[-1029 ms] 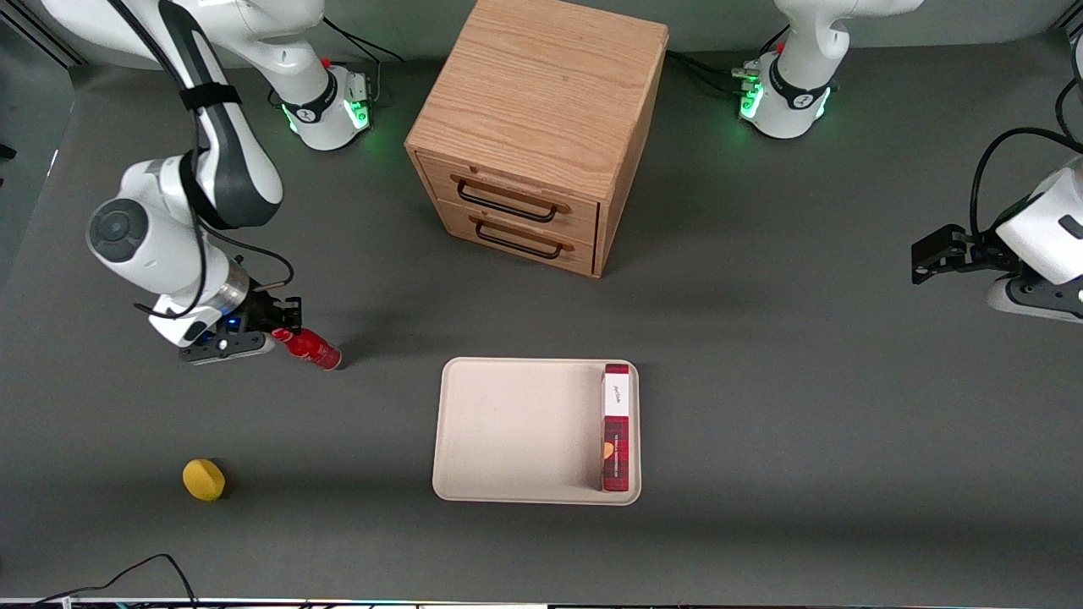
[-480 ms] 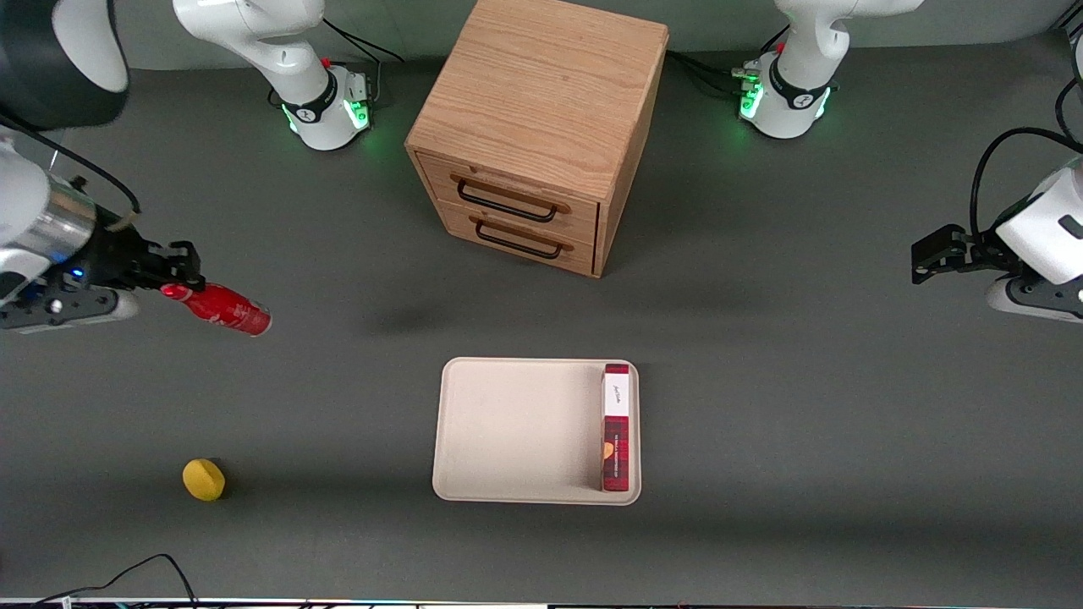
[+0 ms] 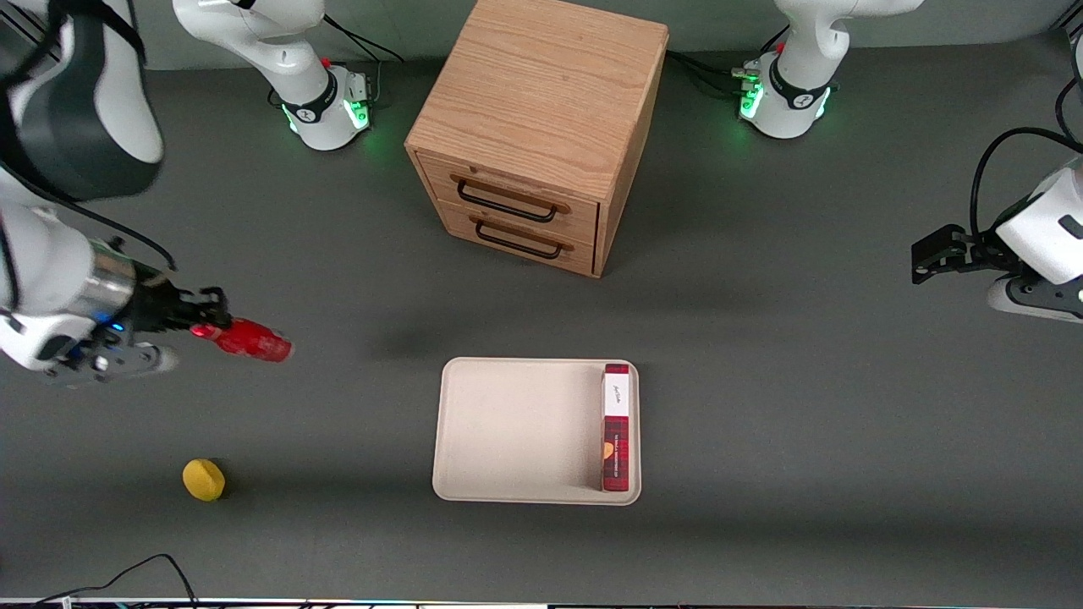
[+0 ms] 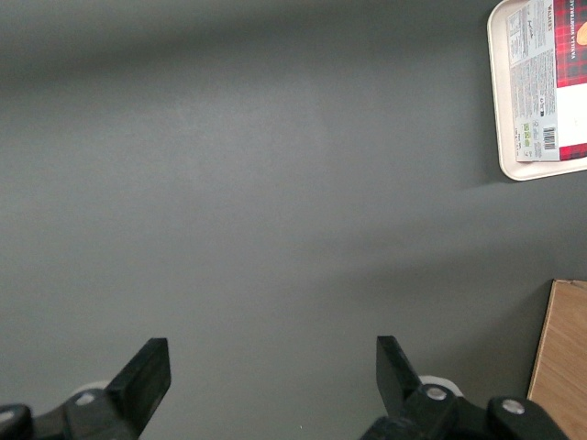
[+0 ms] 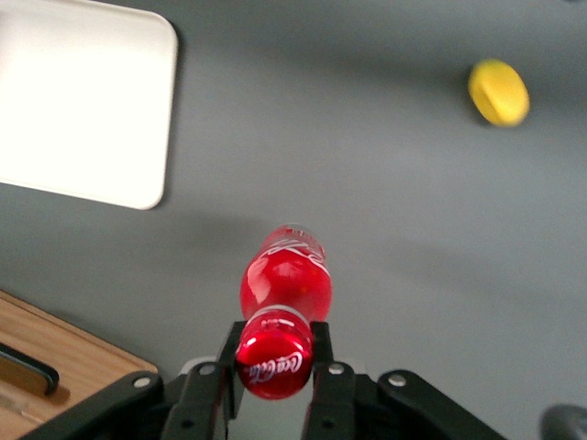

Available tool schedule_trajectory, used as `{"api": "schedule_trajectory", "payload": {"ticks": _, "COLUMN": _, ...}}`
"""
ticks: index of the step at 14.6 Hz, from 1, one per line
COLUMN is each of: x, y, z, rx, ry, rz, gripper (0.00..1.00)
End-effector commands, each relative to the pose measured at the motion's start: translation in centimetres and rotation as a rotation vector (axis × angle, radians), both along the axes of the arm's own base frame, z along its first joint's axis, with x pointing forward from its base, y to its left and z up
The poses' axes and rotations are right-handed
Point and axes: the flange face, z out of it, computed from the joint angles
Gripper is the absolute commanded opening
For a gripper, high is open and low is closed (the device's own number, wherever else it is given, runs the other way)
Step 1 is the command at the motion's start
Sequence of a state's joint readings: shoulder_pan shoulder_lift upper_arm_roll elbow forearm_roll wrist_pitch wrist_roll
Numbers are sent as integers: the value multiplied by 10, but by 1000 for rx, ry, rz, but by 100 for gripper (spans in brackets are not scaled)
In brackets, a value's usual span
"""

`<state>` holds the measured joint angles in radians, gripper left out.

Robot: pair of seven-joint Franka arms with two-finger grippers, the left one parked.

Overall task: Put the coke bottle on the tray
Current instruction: 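Carry the bottle over the cream tray and lower it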

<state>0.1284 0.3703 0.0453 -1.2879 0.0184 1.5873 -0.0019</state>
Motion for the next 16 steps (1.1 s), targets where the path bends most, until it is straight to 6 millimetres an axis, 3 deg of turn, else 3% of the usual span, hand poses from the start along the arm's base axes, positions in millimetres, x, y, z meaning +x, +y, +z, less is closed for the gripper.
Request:
{"api": "schedule_trajectory", "payload": {"ticks": 1, "x": 28, "y": 62, "z": -11, "rx": 27, "ry": -94, "rz": 50, "gripper": 0}}
{"api": "schedule_trajectory", "payload": {"ticks": 4, "x": 46, "y": 119, "z": -57, "rx": 54, "ry": -179, "rz": 114, "gripper": 0}}
{"api": "schedule_trajectory", "payload": {"ticks": 7, "x": 58, "y": 143, "z": -93, "rx": 69, "ry": -213, "rz": 135, "gripper": 0}}
{"api": "schedule_trajectory", "payload": {"ticks": 16, "x": 68, "y": 175, "z": -156, "rx": 80, "ry": -254, "rz": 165, "gripper": 0}}
